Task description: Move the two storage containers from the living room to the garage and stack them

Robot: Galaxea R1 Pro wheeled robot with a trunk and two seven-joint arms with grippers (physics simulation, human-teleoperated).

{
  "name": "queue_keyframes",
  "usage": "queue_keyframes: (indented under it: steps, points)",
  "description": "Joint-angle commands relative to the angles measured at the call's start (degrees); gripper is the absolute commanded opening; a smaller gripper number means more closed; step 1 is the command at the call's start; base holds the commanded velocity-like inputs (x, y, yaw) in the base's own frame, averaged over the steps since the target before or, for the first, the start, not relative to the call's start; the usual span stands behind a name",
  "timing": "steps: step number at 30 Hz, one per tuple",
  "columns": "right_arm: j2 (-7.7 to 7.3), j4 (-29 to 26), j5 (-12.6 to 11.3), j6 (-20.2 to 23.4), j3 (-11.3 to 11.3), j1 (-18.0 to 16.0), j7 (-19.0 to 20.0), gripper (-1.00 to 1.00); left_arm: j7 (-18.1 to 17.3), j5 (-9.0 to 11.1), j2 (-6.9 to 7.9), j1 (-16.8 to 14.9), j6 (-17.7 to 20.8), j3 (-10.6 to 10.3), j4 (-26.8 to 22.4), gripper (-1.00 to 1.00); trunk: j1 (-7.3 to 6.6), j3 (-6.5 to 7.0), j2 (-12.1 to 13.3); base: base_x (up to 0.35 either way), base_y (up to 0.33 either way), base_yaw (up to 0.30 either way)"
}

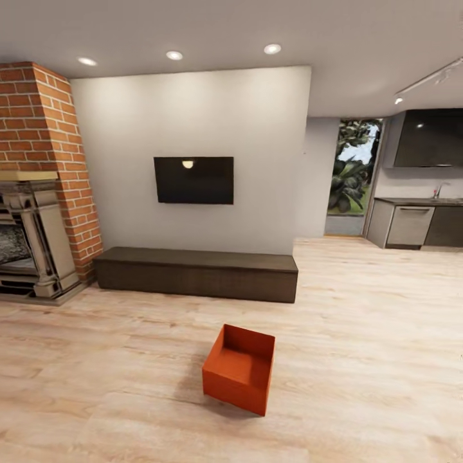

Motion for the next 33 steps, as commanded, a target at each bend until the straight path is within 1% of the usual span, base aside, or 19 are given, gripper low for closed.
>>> queue_keyframes:
  steps: [1,13,33]
  points:
    - [0.06,0.14,-0.48,-0.25,0.48,-0.06,-0.10,1.00,0.01,0.27,0.00,-0.02,-0.16,0.05,0.02,1.00,0.03,-0.07,-0.03,0.306,0.125,-0.241]
    - [0.05,0.14,-0.48,-0.23,0.48,-0.06,-0.10,1.00,0.01,0.23,0.00,-0.02,-0.20,0.05,0.02,1.00,0.03,-0.07,-0.03,0.306,0.125,-0.215]
    - [-0.04,0.14,-0.48,-0.30,0.47,-0.06,-0.10,1.00,0.01,0.23,0.00,-0.02,-0.20,0.05,0.02,1.00,0.03,-0.07,-0.03,0.306,0.135,-0.015]
